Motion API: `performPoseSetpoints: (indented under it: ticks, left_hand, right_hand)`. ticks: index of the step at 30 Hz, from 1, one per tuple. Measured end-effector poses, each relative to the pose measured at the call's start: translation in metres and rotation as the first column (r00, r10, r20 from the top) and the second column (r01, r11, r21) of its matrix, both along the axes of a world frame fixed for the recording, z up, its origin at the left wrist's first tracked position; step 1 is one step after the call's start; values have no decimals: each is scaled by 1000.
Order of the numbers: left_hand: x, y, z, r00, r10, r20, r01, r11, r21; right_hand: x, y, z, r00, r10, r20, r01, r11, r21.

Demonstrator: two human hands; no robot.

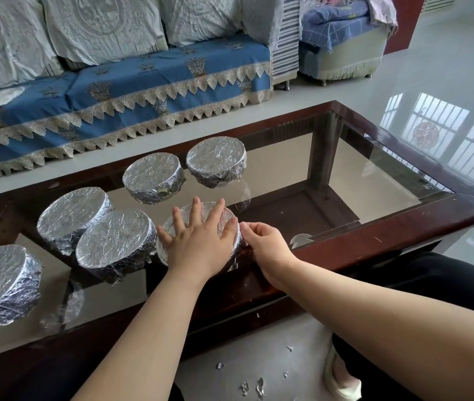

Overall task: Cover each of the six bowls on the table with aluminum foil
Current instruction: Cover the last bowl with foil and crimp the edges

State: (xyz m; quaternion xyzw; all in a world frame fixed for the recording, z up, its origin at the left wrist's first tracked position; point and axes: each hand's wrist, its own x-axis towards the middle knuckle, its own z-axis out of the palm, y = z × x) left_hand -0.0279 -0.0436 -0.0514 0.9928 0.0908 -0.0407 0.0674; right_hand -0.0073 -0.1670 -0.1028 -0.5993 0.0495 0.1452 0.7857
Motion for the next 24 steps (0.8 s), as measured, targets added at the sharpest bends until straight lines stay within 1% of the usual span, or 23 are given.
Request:
performPoseSetpoints:
  ticks: [3, 5, 8, 13, 16, 22, 24]
  left_hand:
    - [0, 0, 0, 1000, 2, -1, -2, 1000, 9]
    - [0, 0, -1, 1000, 6, -3, -6, 1000, 14]
    - [1, -1, 0, 1000, 13, -9, -13, 1000, 20]
    - [1, -2, 0, 1000, 20, -7, -20, 1000, 17]
    - [0, -2, 1, 1000, 22, -9, -22, 1000, 15]
    - [1, -3, 0, 1000, 28, -7, -28, 1000, 12]
    - [1, -3, 0, 999, 32, -5, -32, 999, 10]
  right_hand:
    - [1, 5, -1, 996, -89, 0, 89, 992, -85]
    - [3, 8, -2, 993, -121, -3, 120, 982, -145]
    - [6, 11, -2, 990, -143, 2, 141, 969, -205]
    - [7, 13, 1, 987, -145, 66, 159, 929, -336]
    - [8, 16, 0, 988, -144, 63, 157, 917, -368]
    - [11, 22, 0, 981, -192, 28, 189, 914, -358]
    - [13, 20, 2, 982, -184, 31, 181, 899, -399]
